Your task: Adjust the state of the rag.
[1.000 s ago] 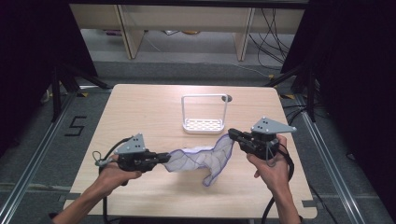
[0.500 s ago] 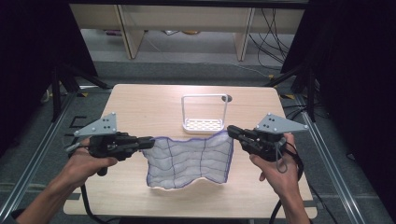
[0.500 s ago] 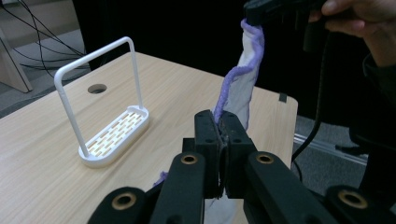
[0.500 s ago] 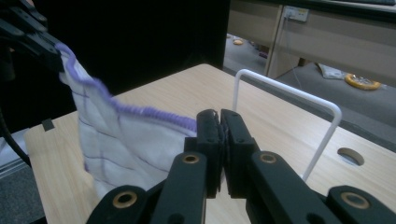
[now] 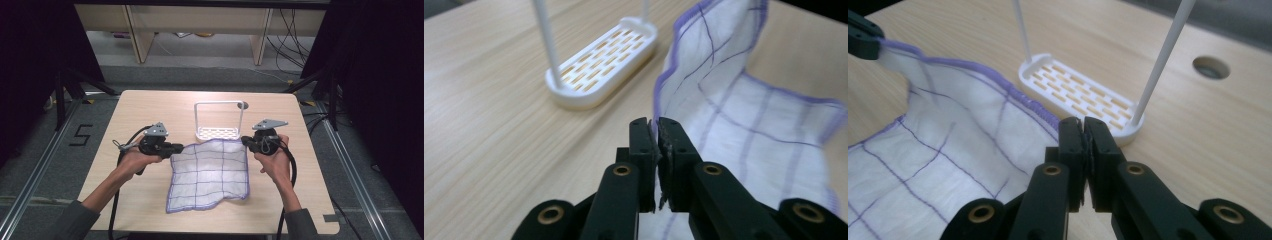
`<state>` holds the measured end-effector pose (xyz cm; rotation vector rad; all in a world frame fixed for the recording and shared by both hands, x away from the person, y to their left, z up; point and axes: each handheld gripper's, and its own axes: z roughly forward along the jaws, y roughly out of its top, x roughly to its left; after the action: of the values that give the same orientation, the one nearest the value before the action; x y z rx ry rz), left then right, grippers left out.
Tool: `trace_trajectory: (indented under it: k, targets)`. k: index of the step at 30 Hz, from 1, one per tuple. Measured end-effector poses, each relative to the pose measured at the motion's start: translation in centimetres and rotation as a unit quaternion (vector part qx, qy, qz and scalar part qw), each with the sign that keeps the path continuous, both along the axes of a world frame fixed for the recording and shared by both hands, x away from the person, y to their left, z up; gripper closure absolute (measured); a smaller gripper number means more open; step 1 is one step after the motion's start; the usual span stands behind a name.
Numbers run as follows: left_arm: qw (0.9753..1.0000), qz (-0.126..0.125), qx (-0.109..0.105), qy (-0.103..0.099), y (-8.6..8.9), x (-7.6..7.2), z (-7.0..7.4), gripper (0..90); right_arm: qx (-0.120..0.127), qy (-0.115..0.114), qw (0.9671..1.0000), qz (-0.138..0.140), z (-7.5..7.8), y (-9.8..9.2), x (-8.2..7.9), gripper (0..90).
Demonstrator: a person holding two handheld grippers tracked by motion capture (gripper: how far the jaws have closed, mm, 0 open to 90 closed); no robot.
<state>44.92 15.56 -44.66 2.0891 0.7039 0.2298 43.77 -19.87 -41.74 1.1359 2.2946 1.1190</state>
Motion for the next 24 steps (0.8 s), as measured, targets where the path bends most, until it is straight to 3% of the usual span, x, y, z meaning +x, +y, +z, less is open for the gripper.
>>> trace_trajectory:
  k: [4, 7, 8, 11, 13, 17, 20, 21, 22, 24]
  targets:
    - [0.9997, 0.018, 0.017, -0.003, -0.3, 0.9, -1.5, 85.6, -0.021, 0.024, 0.9994, -0.011, -2.0, 0.2, 1.3, 87.0]
    - [0.9993, 0.018, 0.033, -0.004, -0.4, 1.1, -2.2, 85.3, -0.036, 0.025, 0.9989, -0.015, -2.8, 0.3, 1.8, 87.1]
    - [0.9985, 0.017, 0.052, -0.004, -0.4, 1.4, -2.8, 85.1, -0.048, 0.028, 0.9983, -0.018, -3.4, 0.5, 2.2, 87.0]
    - [0.9977, 0.030, 0.061, -0.006, -0.6, 1.5, -3.5, 83.6, -0.075, 0.023, 0.9967, -0.020, -4.0, 0.9, 2.8, 86.9]
    - [0.9977, 0.030, 0.061, -0.003, -0.6, 1.5, -3.7, 81.4, -0.078, 0.027, 0.9962, -0.026, -4.2, 1.0, 3.0, 86.6]
    - [0.9985, 0.015, 0.053, -0.002, -0.6, 0.1, -3.7, 74.5, -0.097, 0.042, 0.9937, -0.036, -5.1, 1.1, 3.7, 80.4]
    - [0.9996, -0.004, 0.027, 0.003, -0.5, -2.4, -3.5, 67.4, -0.097, 0.047, 0.9929, -0.050, -5.2, 0.9, 3.9, 69.4]
    - [0.9996, -0.004, 0.027, 0.003, -0.5, -2.4, -3.5, 64.3, -0.097, 0.047, 0.9929, -0.050, -5.2, 0.9, 3.9, 69.4]
    - [0.9998, -0.014, 0.009, 0.011, -0.1, -3.8, -3.2, 60.9, -0.088, 0.042, 0.9929, -0.069, -4.7, 0.8, 3.6, 59.8]
    - [0.9997, -0.021, 0.002, 0.014, 0.3, -5.3, -3.0, 56.2, -0.080, 0.033, 0.9937, -0.070, -3.7, 0.4, 2.9, 55.8]
